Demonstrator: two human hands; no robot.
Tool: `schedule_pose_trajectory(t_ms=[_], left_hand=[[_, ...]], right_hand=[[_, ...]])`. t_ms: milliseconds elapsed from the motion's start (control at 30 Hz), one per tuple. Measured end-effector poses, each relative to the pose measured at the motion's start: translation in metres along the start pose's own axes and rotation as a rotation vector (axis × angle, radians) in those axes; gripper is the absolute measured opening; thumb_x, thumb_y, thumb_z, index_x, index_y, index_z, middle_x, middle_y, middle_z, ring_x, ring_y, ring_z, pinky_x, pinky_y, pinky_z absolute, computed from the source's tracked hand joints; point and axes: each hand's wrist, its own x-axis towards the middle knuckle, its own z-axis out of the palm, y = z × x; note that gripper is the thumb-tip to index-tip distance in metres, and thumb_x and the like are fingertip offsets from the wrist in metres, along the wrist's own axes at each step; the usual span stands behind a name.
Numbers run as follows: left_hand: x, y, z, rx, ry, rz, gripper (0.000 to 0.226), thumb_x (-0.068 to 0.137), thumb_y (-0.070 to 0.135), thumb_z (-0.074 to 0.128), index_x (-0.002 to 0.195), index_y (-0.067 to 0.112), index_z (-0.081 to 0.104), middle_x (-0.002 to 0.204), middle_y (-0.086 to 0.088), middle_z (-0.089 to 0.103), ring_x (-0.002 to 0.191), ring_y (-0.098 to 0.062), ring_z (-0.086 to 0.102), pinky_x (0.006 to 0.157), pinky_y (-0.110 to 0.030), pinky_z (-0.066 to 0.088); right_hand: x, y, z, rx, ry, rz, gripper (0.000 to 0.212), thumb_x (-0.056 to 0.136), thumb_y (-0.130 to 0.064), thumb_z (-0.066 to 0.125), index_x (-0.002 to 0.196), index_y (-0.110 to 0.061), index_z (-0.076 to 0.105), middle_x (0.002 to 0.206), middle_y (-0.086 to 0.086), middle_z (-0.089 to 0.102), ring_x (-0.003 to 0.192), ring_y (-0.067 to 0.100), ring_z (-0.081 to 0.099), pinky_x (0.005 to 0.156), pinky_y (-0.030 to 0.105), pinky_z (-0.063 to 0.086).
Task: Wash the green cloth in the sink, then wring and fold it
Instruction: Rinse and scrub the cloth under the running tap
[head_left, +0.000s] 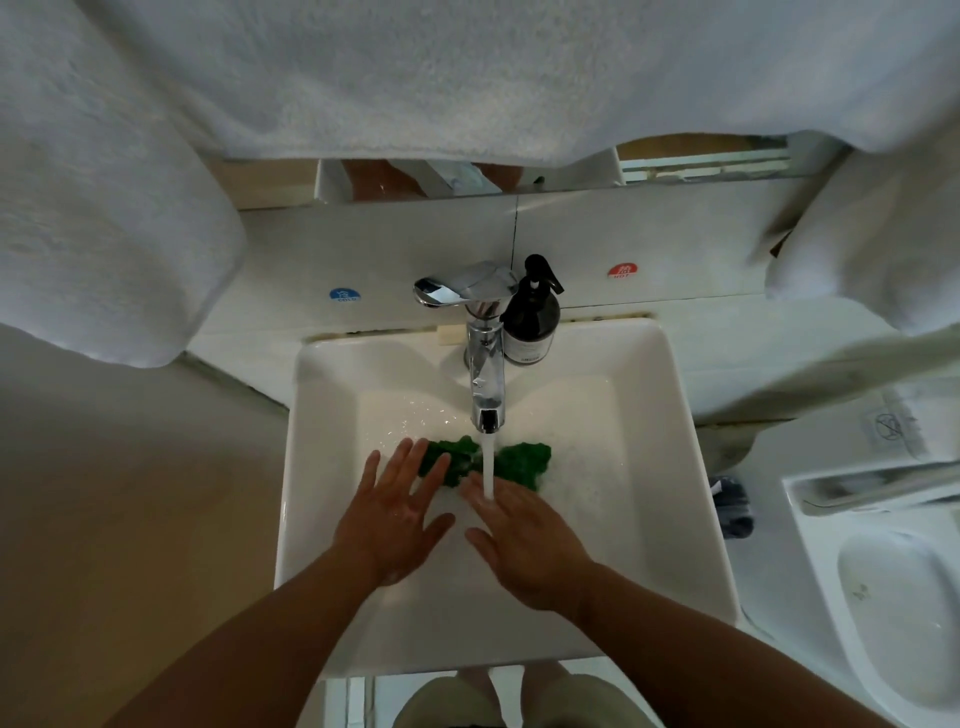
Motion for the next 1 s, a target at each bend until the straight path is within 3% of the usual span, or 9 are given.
schedule_pose_trajectory(t_ms=[100, 167, 233, 333, 467, 600, 700, 867, 1000], left_hand=[[0.009, 0.008, 0.000, -0.020, 0.037, 0.026, 0.070, 0.096, 0.059, 0.028, 0.157, 0.024, 0.021, 0.162, -0.013, 0.028, 0.151, -0.033, 0.023, 0.120, -0.056, 0.023], [0.021, 0.012, -0.002, -0.079, 0.073, 0.014, 0.070, 0.093, 0.055, 0.044, 0.153, 0.024, 0.025, 0.157, -0.015, 0.037, 0.146, -0.036, 0.032, 0.118, -0.055, 0.028], [0.035, 0.015, -0.002, -0.128, 0.109, -0.011, 0.069, 0.087, 0.052, 0.058, 0.145, 0.021, 0.040, 0.145, -0.016, 0.050, 0.136, -0.038, 0.045, 0.113, -0.056, 0.037], [0.045, 0.021, -0.004, -0.127, 0.076, -0.024, 0.057, 0.086, 0.043, 0.059, 0.138, 0.020, 0.051, 0.125, -0.008, 0.058, 0.116, -0.032, 0.057, 0.106, -0.050, 0.043], [0.037, 0.023, -0.005, -0.056, 0.097, -0.005, 0.044, 0.076, 0.024, 0.077, 0.118, 0.024, 0.063, 0.096, -0.002, 0.065, 0.088, -0.028, 0.066, 0.099, -0.050, 0.049], [0.025, 0.012, -0.006, -0.093, 0.220, 0.097, 0.025, 0.074, 0.009, 0.076, 0.095, 0.020, 0.067, 0.080, 0.000, 0.063, 0.071, -0.025, 0.061, 0.084, -0.040, 0.050], [0.015, -0.002, -0.012, -0.190, 0.307, 0.123, 0.018, 0.078, 0.007, 0.076, 0.092, 0.015, 0.067, 0.079, -0.003, 0.064, 0.067, -0.023, 0.057, 0.072, -0.038, 0.052], [-0.005, -0.015, -0.031, -0.480, 0.340, -0.079, 0.009, 0.093, 0.011, 0.066, 0.100, 0.014, 0.061, 0.081, -0.005, 0.066, 0.071, -0.021, 0.058, 0.067, -0.033, 0.052], [-0.010, -0.008, -0.027, -0.548, 0.259, -0.096, 0.016, 0.095, 0.013, 0.062, 0.107, 0.021, 0.055, 0.091, -0.005, 0.068, 0.077, -0.020, 0.060, 0.068, -0.034, 0.055]], right_hand=[[-0.001, 0.041, -0.010, -0.097, 0.069, 0.091, 0.042, 0.103, -0.031, 0.049, 0.142, -0.015, 0.053, 0.154, 0.006, 0.045, 0.142, 0.025, 0.042, 0.116, 0.039, 0.030], [0.008, 0.062, -0.021, -0.118, 0.109, 0.214, 0.038, 0.101, -0.029, 0.050, 0.137, -0.020, 0.056, 0.148, 0.000, 0.050, 0.131, 0.021, 0.050, 0.109, 0.035, 0.038], [0.023, 0.064, -0.024, -0.126, 0.096, 0.207, 0.038, 0.097, -0.035, 0.053, 0.133, -0.025, 0.056, 0.137, -0.004, 0.056, 0.120, 0.018, 0.053, 0.103, 0.033, 0.043], [0.039, 0.053, -0.013, -0.200, 0.023, 0.166, 0.044, 0.089, -0.043, 0.062, 0.130, -0.026, 0.055, 0.125, -0.001, 0.057, 0.112, 0.022, 0.054, 0.094, 0.037, 0.045], [0.034, 0.056, -0.006, -0.316, 0.032, 0.180, 0.033, 0.092, -0.027, 0.058, 0.125, -0.024, 0.056, 0.120, 0.000, 0.062, 0.109, 0.023, 0.056, 0.095, 0.038, 0.043], [0.018, 0.068, -0.021, -0.221, 0.045, 0.116, 0.017, 0.094, -0.029, 0.057, 0.110, -0.027, 0.063, 0.112, -0.005, 0.064, 0.103, 0.017, 0.054, 0.094, 0.032, 0.041], [0.003, 0.077, -0.039, -0.069, 0.037, 0.110, 0.010, 0.092, -0.030, 0.065, 0.101, -0.026, 0.067, 0.114, -0.008, 0.063, 0.103, 0.012, 0.053, 0.092, 0.025, 0.044], [-0.021, 0.081, -0.047, 0.118, 0.170, 0.104, 0.015, 0.084, -0.022, 0.079, 0.089, -0.029, 0.067, 0.129, -0.010, 0.058, 0.098, 0.004, 0.059, 0.087, 0.015, 0.046], [-0.029, 0.074, -0.039, 0.020, -0.106, 0.092, 0.018, 0.085, -0.044, 0.072, 0.093, -0.037, 0.058, 0.130, -0.016, 0.050, 0.107, 0.003, 0.054, 0.096, 0.022, 0.048]])
